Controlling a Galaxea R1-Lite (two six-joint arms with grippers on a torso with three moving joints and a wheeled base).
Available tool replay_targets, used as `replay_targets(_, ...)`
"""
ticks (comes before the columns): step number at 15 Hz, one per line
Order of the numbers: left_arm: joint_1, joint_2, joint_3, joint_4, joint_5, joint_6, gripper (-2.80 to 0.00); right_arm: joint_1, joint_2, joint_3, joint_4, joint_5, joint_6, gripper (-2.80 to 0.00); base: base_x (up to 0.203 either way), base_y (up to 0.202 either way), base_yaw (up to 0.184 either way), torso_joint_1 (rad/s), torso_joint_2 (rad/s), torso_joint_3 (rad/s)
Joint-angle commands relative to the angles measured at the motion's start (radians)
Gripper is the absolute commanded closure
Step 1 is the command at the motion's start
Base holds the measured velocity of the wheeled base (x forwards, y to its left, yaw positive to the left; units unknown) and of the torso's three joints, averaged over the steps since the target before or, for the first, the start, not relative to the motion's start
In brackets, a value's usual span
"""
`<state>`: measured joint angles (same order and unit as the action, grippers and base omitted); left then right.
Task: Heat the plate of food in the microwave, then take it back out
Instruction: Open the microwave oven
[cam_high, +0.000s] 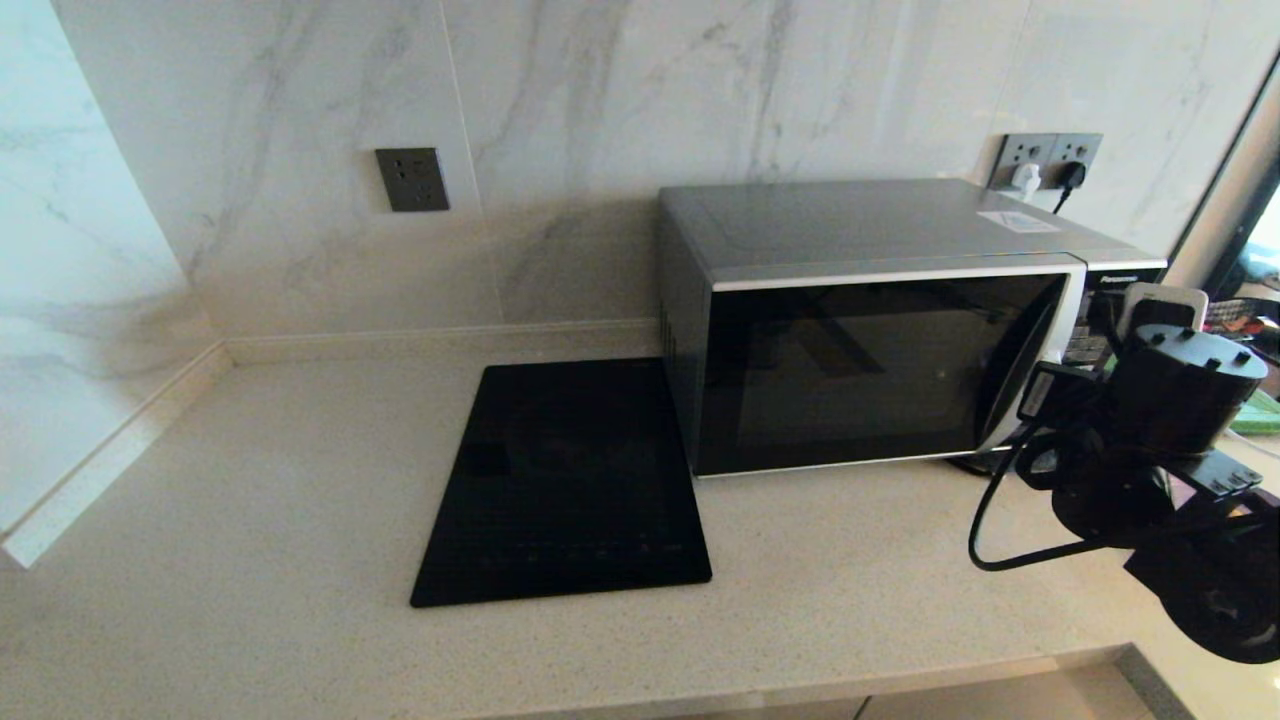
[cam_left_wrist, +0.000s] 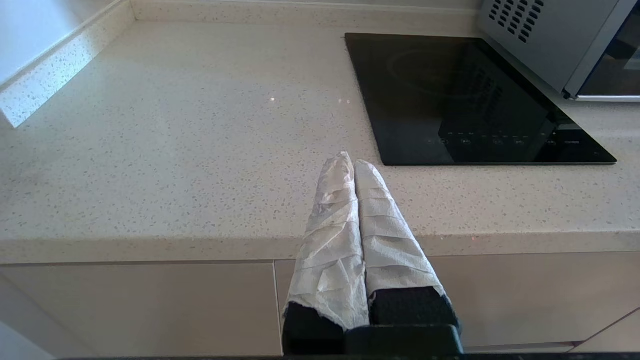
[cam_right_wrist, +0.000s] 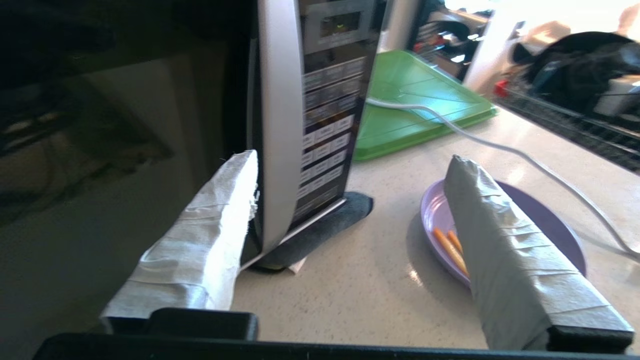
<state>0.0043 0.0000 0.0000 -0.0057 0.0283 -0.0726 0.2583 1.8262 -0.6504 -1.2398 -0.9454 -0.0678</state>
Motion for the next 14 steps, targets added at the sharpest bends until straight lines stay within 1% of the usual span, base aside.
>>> replay_targets(1, 0.0, 0.002, 0.0, 0.0, 0.001, -0.001, 0.0, 0.001, 0.05, 0.014, -0.043, -0.009, -0.007, -2.8, 0.0, 0.0, 0.0, 0.0, 0.0, 0.0)
replay_targets(3, 0.0, 0.001, 0.0, 0.0, 0.001, -0.001, 0.0, 0.0, 0.048, 0.015, -0.071, -0.009, -0.048, -2.8, 0.0, 0.0, 0.0, 0.0, 0.0, 0.0)
replay_targets(5, 0.0, 0.002, 0.0, 0.0, 0.001, -0.001, 0.0, -0.026, 0.045, -0.013, -0.078, -0.03, -0.055, -2.8, 0.0, 0.0, 0.0, 0.0, 0.0, 0.0)
replay_targets(6, 0.0, 0.0, 0.0, 0.0, 0.001, -0.001, 0.0, -0.051, 0.044, -0.025, -0.079, -0.046, -0.06, -2.8, 0.0, 0.0, 0.0, 0.0, 0.0, 0.0)
replay_targets(7, 0.0, 0.002, 0.0, 0.0, 0.001, -0.001, 0.0, -0.079, 0.041, -0.04, -0.08, -0.07, -0.083, -2.8, 0.0, 0.0, 0.0, 0.0, 0.0, 0.0)
replay_targets(8, 0.0, 0.002, 0.0, 0.0, 0.001, -0.001, 0.0, -0.105, 0.035, -0.063, -0.086, -0.1, -0.129, -2.8, 0.0, 0.0, 0.0, 0.0, 0.0, 0.0)
replay_targets(9, 0.0, 0.002, 0.0, 0.0, 0.001, -0.001, 0.0, -0.117, 0.035, -0.079, -0.1, -0.14, -0.153, -2.8, 0.0, 0.0, 0.0, 0.0, 0.0, 0.0)
replay_targets(10, 0.0, 0.002, 0.0, 0.0, 0.001, -0.001, 0.0, -0.134, 0.034, -0.083, -0.115, -0.164, -0.159, -2.8, 0.0, 0.0, 0.0, 0.0, 0.0, 0.0)
replay_targets(14, 0.0, 0.002, 0.0, 0.0, 0.001, -0.001, 0.0, -0.136, 0.021, -0.064, -0.113, -0.17, -0.163, -2.8, 0.0, 0.0, 0.0, 0.0, 0.0, 0.0)
